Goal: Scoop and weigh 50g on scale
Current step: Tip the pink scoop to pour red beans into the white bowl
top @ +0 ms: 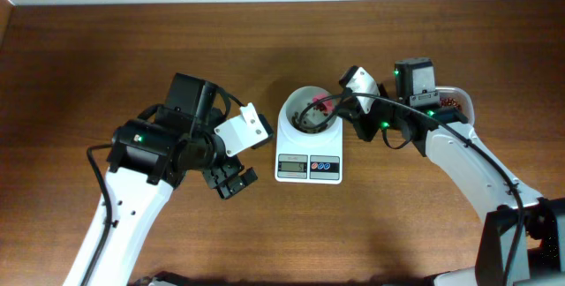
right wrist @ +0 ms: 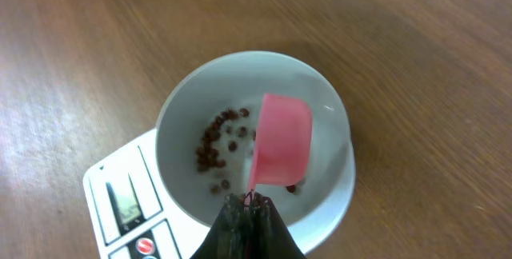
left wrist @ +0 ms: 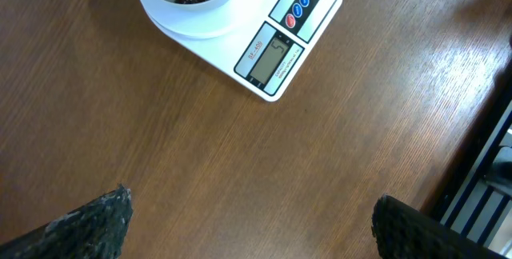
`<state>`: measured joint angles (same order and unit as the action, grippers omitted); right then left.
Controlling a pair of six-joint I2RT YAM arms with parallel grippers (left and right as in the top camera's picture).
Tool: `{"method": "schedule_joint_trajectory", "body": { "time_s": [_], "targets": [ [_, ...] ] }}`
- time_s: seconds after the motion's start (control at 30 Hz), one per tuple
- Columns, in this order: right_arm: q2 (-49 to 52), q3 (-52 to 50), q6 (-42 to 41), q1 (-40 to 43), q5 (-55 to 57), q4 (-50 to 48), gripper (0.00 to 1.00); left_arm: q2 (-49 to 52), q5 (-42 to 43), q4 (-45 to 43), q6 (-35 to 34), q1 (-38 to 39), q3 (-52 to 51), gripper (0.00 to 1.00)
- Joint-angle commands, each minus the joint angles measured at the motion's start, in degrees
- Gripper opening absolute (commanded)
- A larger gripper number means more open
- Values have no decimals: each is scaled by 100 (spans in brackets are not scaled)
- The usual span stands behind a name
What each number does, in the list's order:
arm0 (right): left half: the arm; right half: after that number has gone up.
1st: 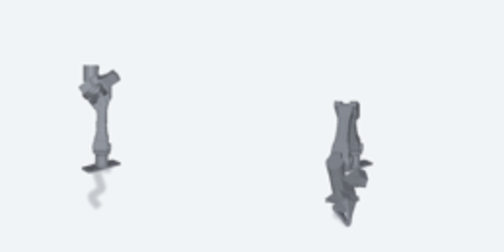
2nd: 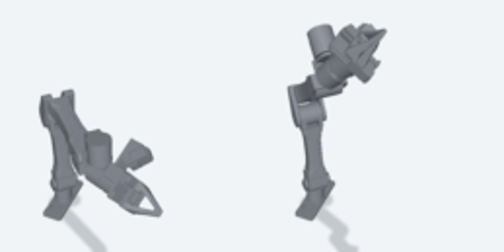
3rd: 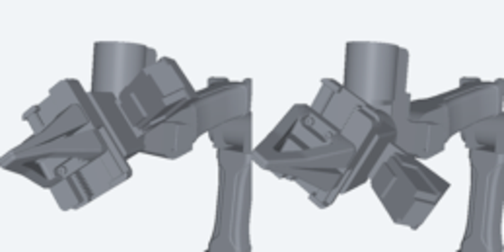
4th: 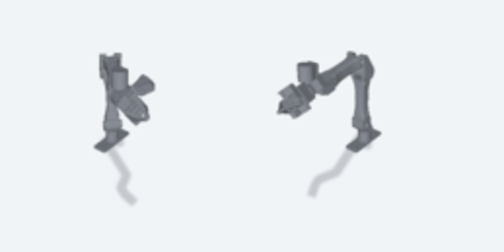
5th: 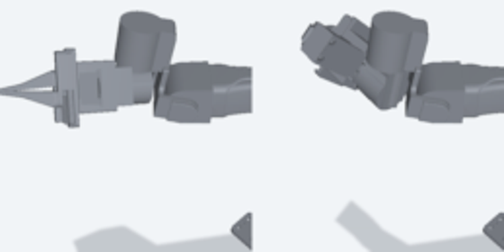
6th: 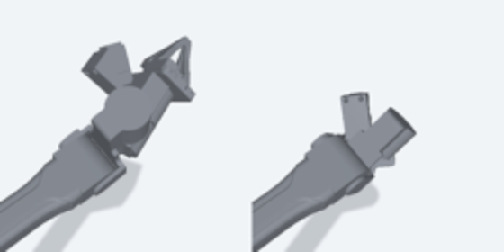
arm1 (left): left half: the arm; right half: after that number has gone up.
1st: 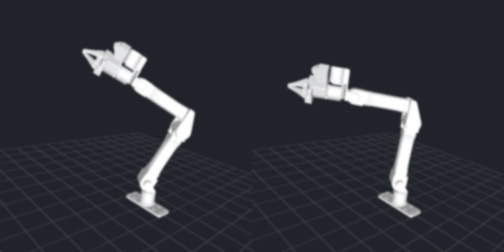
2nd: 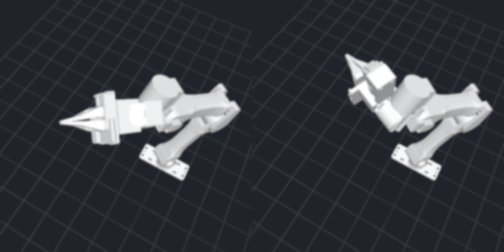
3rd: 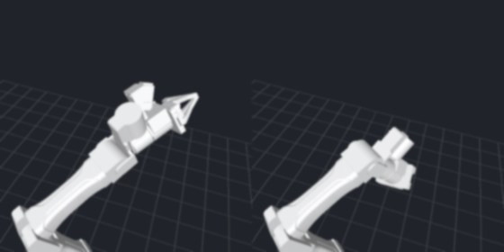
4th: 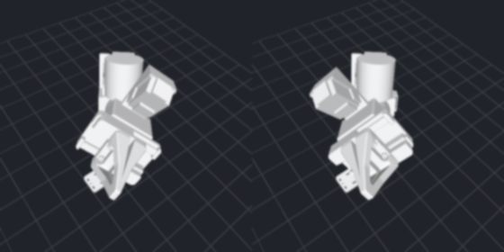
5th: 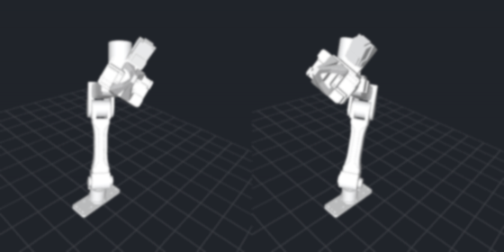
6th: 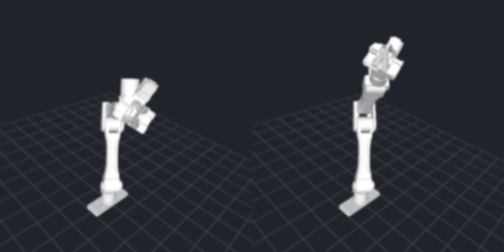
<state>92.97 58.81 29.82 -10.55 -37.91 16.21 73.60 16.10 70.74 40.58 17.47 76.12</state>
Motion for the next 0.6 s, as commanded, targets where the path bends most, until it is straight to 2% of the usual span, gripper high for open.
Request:
{"method": "schedule_joint_trajectory", "body": {
  "time_s": [0.0,0.13,0.23,0.33,0.4,0.43,0.5,0.57],
  "targets": [
    [33,-42,184,-44,-483,55,4,-55,85,7,92,-39,140,99],
    [33,-42,431,-44,31,-105,4,-55,85,7,92,-39,140,99],
    [31,-42,433,-44,-789,-63,4,-55,85,7,92,-39,140,99],
    [31,-42,426,-44,120,-164,4,-55,85,4,92,-39,140,99],
    [31,-42,455,-44,-824,-7,4,-55,85,7,92,-39,140,100],
    [31,-42,457,-44,-855,-28,4,-55,85,7,92,-39,140,99],
    [31,-42,442,-44,-9,-111,4,-55,85,7,92,-39,140,99],
    [31,-42,442,-42,-586,70,4,-55,85,7,92,-39,140,99]
  ]
}}
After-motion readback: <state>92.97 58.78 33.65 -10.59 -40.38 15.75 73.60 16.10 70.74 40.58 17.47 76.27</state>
